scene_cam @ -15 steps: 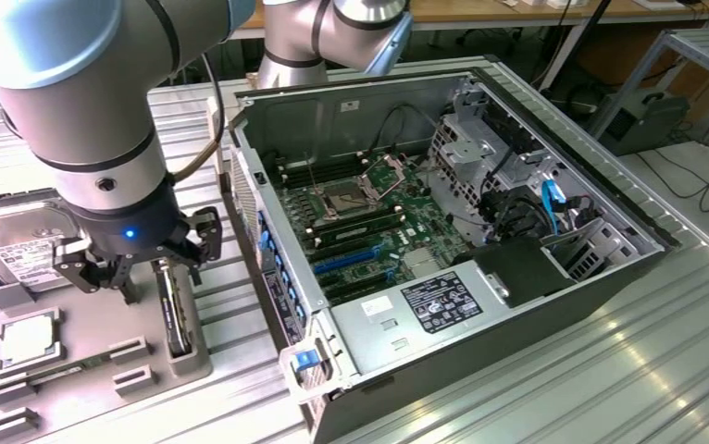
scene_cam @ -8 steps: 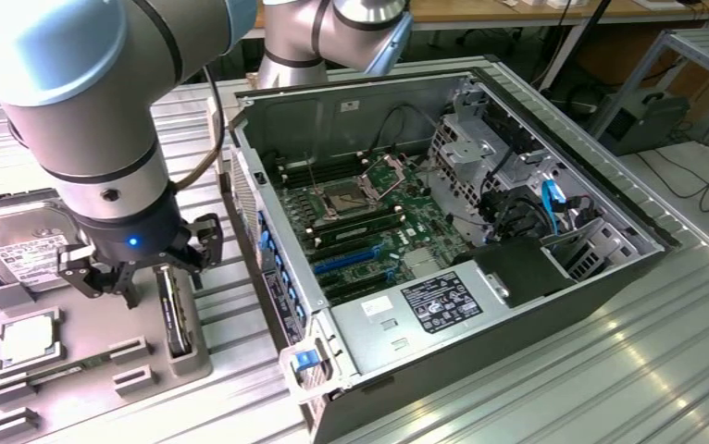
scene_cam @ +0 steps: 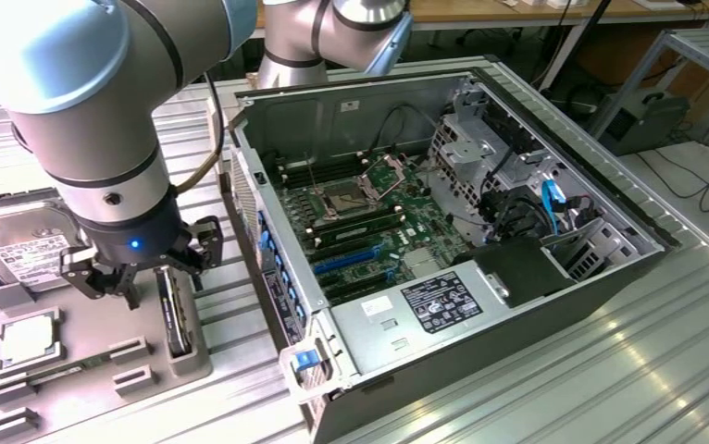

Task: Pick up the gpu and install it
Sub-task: 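Pick up the gpu and move the gpu toward the slot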

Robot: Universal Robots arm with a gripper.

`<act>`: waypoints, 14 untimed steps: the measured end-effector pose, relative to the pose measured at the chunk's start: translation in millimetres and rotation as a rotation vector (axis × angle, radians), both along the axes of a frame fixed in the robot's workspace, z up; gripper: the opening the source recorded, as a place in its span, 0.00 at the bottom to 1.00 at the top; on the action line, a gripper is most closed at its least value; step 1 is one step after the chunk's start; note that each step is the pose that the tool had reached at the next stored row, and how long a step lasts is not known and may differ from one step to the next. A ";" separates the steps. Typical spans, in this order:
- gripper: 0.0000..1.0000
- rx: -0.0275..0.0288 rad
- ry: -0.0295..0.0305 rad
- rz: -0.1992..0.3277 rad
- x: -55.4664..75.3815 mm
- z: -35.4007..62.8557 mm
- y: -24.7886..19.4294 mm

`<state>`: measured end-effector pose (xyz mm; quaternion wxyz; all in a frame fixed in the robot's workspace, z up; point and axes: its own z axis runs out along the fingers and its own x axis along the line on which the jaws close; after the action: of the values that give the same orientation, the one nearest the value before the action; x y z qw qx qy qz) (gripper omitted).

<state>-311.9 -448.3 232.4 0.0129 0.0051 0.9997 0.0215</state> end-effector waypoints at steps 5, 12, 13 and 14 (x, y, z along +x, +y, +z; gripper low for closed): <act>0.72 -0.0003 0.0001 0.000 0.0 -3.5 1.7; 0.72 -0.0003 0.0001 0.000 0.1 -10.1 2.2; 0.72 -0.0002 0.0001 0.000 0.0 -10.6 2.2; 0.72 -0.0003 0.0002 0.000 0.0 -10.6 2.2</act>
<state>-311.9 -446.1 221.8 0.0128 0.0050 0.9997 0.0214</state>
